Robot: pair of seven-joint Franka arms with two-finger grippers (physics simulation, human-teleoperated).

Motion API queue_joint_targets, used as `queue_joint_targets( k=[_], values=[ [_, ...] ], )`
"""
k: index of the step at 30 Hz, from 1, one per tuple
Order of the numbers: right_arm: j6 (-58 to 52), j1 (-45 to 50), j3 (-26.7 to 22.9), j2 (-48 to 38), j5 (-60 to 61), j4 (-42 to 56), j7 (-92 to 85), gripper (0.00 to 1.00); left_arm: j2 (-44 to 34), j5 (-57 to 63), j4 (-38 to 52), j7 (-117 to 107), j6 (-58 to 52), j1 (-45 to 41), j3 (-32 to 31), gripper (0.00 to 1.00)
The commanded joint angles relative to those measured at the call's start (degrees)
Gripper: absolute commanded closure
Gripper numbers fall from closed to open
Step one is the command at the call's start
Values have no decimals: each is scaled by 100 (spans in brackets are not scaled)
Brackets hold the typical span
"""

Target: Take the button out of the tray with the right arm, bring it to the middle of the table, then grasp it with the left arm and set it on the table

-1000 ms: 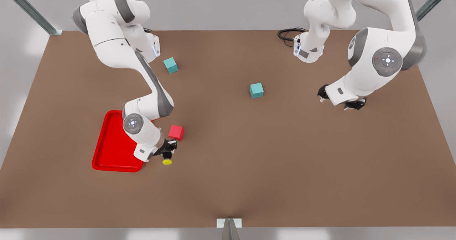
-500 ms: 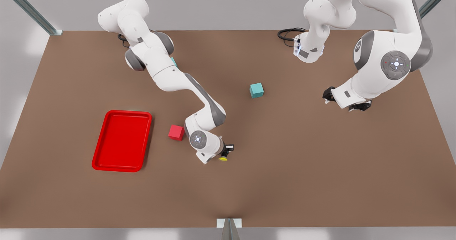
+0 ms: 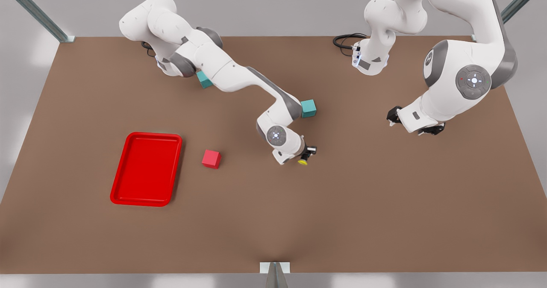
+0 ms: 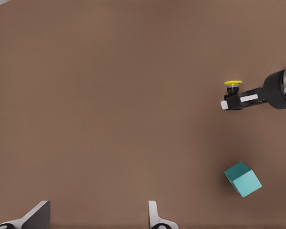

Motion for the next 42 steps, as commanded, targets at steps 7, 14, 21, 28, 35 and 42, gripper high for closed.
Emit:
queue_joint_targets(
  k=[7, 14, 21, 28, 35, 42],
  values=[
    [-4, 39, -78, 21, -41, -15, 40, 24, -6, 2, 2, -6, -6, 1, 3, 0],
    [-631, -767, -86, -1058, -111, -138, -678, 0, 196, -6, 19, -591, 82, -262, -93, 0],
    [-2500, -4874, 502, -5498, -2968, -4076, -5577, 0, 2798, -1395, 864, -4444, 1970, -1906, -541, 0],
    [-3695, -4768, 555, -5692, -3205, -3425, -4214, 0, 3035, -1351, -639, -3583, 4555, -1977, -533, 0],
    [-3695, -4909, 529, -5665, -3065, -3215, -4206, 0, 3176, -965, -965, -2273, 5215, -1994, -541, 0],
    [-3686, -4926, 529, -5656, -3109, -3188, -4197, 0, 3281, -507, -1071, -1781, 4916, -1986, -541, 0]
  ],
)
